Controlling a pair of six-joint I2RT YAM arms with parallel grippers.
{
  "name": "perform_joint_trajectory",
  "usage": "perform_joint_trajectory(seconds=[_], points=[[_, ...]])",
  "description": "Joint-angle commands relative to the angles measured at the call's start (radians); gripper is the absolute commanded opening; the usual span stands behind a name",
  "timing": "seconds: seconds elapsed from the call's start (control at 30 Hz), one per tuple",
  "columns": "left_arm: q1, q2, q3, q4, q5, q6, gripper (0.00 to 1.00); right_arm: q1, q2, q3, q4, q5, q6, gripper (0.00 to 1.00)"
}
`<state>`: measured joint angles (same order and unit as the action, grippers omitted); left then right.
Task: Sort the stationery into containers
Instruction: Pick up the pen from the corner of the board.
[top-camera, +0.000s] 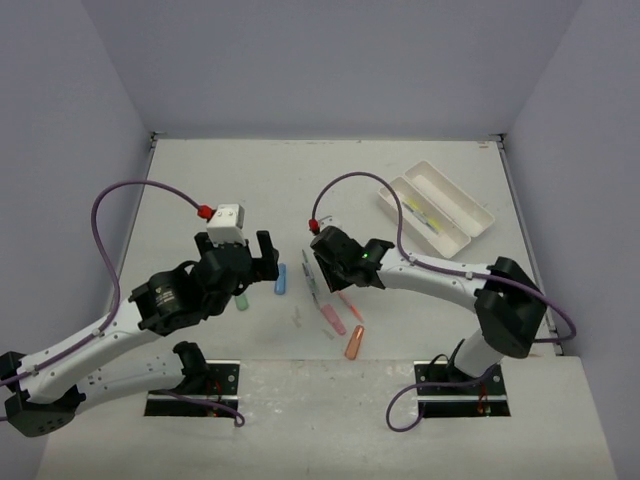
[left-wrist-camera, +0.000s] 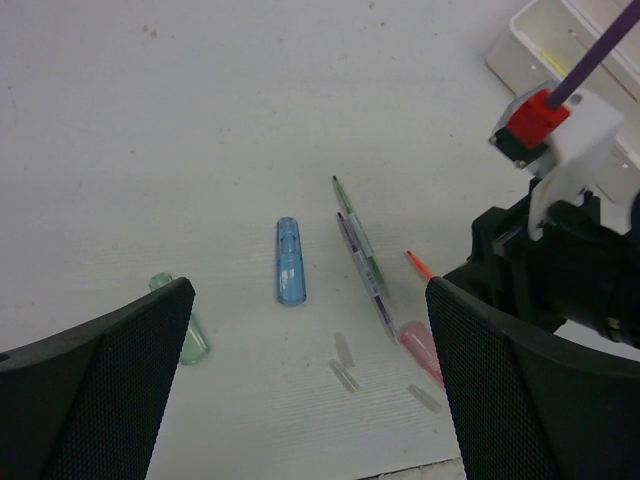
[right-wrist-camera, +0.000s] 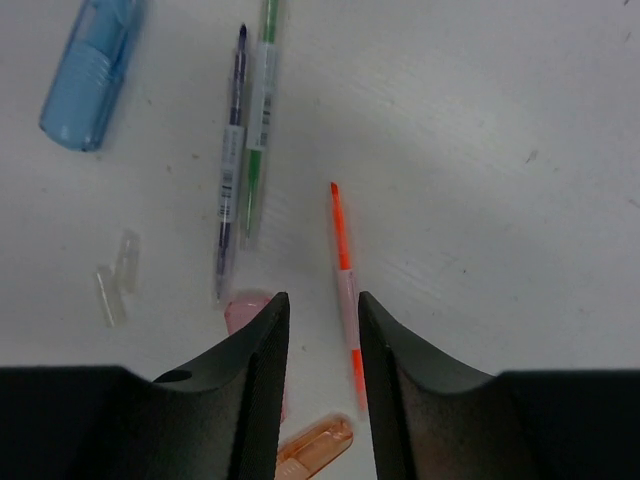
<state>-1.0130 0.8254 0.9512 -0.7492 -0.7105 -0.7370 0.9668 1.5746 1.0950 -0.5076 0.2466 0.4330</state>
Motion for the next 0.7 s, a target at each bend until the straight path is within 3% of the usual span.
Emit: perform_joint_trajectory(seconds=[0.0,0.2,0.47,0.57,0.67], points=[[-0.001,-0.005,-0.007,-0.043,-0.018,-0.050,1.00,0.026,0.070,0.029,-0.049,0.011,0.100,0.32],[-0.001,-0.031,-0.030,-0.051,-0.002,-0.038,1.00,0.030,0.150,0.035,-0.079,0.007,0.105,0.29],[-0.001,-0.036,-0.057,-0.036,0.023,-0.032,1.00,0.028,0.217,0.029,-0.080,0.014,0.102,0.32],[0.000,-0.029,-0.064,-0.035,0.034,-0.034,1.00,0.026,0.250,0.028,-0.075,0.008,0.092,0.25],[-0.001,-0.029,-0.080,-0.032,0.045,-0.050,1.00,0.020,0.285,0.026,-0.065,-0.011,0.085,0.11]])
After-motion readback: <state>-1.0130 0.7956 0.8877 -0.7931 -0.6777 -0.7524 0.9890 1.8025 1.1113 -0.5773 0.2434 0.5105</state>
